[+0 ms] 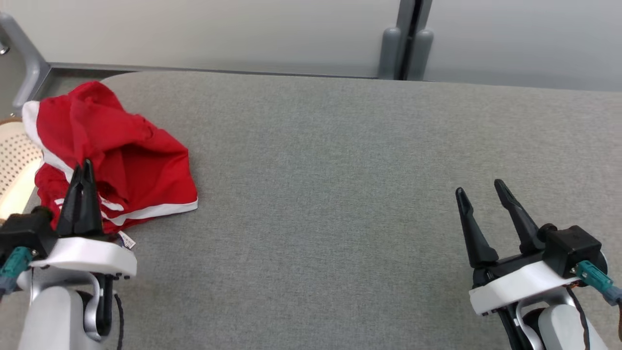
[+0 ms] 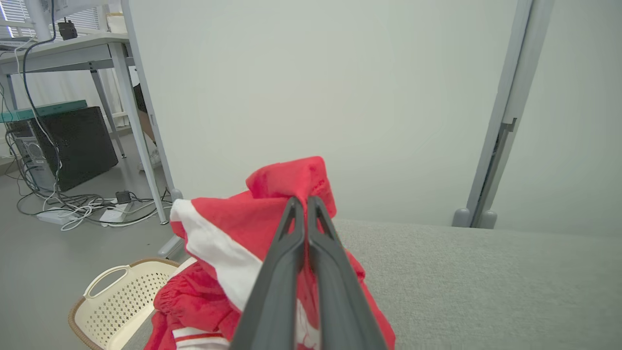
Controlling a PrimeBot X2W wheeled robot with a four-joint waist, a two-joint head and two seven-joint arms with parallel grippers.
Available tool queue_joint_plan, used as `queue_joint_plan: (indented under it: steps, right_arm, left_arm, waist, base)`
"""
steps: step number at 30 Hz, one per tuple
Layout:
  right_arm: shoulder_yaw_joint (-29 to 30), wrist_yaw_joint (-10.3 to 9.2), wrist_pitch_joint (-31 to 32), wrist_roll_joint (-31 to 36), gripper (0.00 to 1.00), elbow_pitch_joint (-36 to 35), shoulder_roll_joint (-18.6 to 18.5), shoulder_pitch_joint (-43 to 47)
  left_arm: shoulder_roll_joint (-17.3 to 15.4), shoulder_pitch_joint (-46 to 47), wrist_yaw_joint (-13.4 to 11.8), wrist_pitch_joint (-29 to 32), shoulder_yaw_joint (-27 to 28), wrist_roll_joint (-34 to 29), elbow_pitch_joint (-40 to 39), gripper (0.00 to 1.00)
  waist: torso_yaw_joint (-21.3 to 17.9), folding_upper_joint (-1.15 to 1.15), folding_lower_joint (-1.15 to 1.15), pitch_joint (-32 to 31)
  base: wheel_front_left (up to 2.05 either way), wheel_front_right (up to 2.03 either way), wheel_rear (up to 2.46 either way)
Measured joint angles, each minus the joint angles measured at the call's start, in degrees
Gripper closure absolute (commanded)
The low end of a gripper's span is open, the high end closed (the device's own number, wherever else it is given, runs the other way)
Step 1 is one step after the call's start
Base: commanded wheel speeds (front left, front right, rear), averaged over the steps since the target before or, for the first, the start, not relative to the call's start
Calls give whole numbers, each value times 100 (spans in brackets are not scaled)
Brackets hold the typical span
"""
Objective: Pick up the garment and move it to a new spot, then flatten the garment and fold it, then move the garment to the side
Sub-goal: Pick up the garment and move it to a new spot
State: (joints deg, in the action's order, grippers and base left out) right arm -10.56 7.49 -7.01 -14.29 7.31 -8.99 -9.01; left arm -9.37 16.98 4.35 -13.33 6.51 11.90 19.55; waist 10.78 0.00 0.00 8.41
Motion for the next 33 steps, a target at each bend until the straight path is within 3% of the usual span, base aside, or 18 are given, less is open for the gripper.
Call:
queue_joint_plan:
  steps: [5,11,21,28,33]
  right_arm:
    - [-9,0,3,-31,0,-5,9,142]
    - [-40,0,60,-21,0,-75,13,185]
    - [-102,0,-23,-71,0,-86,115,-28]
    - [-35,0,-248,-143,0,74,224,-191]
    - [-25,0,-385,-190,0,219,301,-291]
  left_arm:
    - [283,-762,-88,510,-389,-135,-1211,100]
    - [470,-991,55,856,-1158,-141,-1830,100]
    - [636,157,266,921,-2900,-57,-1471,100]
    - [665,1196,274,810,-3883,187,-1072,100]
    - [658,1478,180,957,-4300,396,-366,100]
  waist:
    - [-350,0,1,-191]
    - [-844,0,0,-223]
    - [-1782,0,0,196]
    - [-2395,0,0,738]
    - [-2666,0,0,1129]
  base:
    - [0,0,0]
    - [0,0,0]
    - [0,0,0]
    - [0,0,0]
    - [0,0,0]
